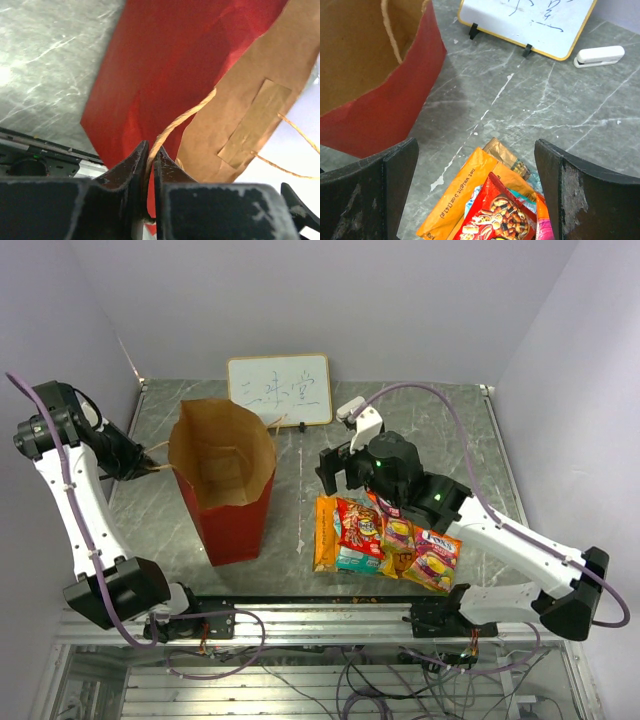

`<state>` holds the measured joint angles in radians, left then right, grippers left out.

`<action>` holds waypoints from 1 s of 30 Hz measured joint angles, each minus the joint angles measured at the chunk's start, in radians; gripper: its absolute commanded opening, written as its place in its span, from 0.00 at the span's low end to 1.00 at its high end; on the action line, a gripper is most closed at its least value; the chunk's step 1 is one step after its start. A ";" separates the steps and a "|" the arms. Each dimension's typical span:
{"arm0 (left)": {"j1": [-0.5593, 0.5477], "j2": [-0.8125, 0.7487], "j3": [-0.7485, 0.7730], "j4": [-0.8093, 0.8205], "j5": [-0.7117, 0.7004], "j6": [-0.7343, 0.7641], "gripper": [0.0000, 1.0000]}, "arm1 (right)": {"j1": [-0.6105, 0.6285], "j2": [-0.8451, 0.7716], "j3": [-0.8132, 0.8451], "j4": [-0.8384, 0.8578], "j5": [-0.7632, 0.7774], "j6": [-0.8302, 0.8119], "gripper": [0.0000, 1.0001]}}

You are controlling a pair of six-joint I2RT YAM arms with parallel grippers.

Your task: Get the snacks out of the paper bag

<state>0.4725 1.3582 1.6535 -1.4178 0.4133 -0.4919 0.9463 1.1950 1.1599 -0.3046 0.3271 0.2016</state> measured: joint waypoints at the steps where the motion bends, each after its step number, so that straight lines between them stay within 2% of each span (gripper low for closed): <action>1: 0.003 0.000 0.001 -0.011 -0.023 0.008 0.34 | -0.005 0.014 0.014 -0.011 -0.013 0.000 1.00; 4: 0.009 0.000 0.019 -0.034 -0.067 0.023 0.62 | -0.021 0.040 0.046 -0.033 -0.049 0.003 1.00; 5: 0.010 0.000 0.030 -0.036 -0.080 0.026 0.69 | -0.028 0.047 0.058 -0.047 -0.060 0.008 1.00; 7: 0.010 0.000 0.060 -0.042 -0.101 0.029 0.73 | -0.046 0.063 0.089 -0.075 -0.077 0.024 1.00; 11: 0.010 -0.012 0.090 -0.042 -0.137 0.026 0.94 | -0.094 0.109 0.177 -0.145 -0.082 0.061 1.00; 16: 0.010 -0.023 0.107 -0.050 -0.169 0.021 1.00 | -0.153 0.179 0.288 -0.260 -0.081 0.088 1.00; 22: 0.009 -0.055 0.172 -0.056 -0.217 0.020 1.00 | -0.177 0.253 0.408 -0.415 -0.081 0.121 1.00; 30: -0.005 -0.142 0.249 -0.092 -0.317 -0.025 0.99 | -0.177 0.234 0.550 -0.611 -0.037 0.200 1.00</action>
<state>0.4671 1.2160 1.9026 -1.5097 0.0963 -0.5171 0.7692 1.4292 1.7103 -0.9154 0.2901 0.4019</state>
